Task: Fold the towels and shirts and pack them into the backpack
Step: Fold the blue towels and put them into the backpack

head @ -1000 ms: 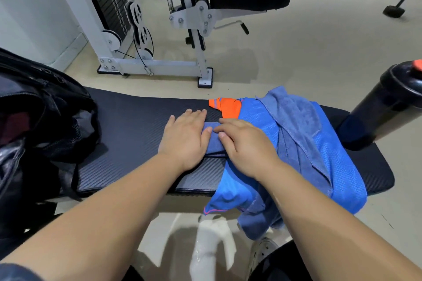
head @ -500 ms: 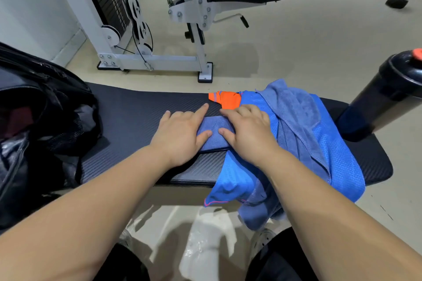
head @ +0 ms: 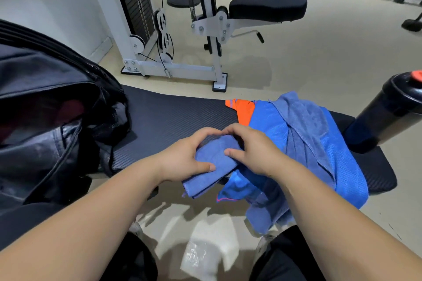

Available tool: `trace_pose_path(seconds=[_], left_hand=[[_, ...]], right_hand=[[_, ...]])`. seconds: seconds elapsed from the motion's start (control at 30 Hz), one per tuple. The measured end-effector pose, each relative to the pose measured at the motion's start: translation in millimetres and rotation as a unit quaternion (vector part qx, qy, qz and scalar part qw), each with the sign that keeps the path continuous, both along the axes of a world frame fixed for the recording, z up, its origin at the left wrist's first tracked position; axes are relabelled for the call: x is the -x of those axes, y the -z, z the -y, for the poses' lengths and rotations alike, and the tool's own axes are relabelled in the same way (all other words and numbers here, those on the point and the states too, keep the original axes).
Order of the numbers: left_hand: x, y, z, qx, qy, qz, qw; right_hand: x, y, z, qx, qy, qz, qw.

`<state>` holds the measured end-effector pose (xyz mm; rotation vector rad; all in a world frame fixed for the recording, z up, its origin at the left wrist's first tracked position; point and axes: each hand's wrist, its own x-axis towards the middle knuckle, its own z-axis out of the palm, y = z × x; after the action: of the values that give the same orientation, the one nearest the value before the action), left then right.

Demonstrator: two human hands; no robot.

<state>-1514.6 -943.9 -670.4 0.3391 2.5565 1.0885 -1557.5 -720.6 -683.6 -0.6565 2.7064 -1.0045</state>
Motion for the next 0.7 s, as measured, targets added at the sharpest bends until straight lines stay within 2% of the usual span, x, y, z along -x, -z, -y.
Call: trace_pose_path(seconds=[0.13, 0.3, 0.37, 0.5, 0.6, 0.7], left_hand=[[-15, -16, 24, 0.018, -0.020, -0.015, 1.000], [-32, -47, 63, 0.044, -0.038, -0.016, 0.998], [-42, -68, 82, 0.069, -0.052, -0.042, 0.995], [-75, -111, 134, 0.120, -0.131, -0.153, 0.972], [-110, -132, 181, 0.130, -0.183, -0.160, 0.961], [-139, -134, 211, 0.121, -0.227, -0.128, 0.958]], right_hand=[[-6, -6, 16, 0.073, -0.020, 0.044, 0.996], [-3, -31, 61, 0.083, -0.066, 0.051, 0.993], [2, -48, 85, 0.077, -0.094, 0.031, 0.992], [10, -108, 144, 0.071, -0.150, -0.045, 0.985], [7, -159, 203, 0.079, -0.235, -0.075, 0.966], [7, -184, 267, 0.006, -0.317, -0.098, 0.943]])
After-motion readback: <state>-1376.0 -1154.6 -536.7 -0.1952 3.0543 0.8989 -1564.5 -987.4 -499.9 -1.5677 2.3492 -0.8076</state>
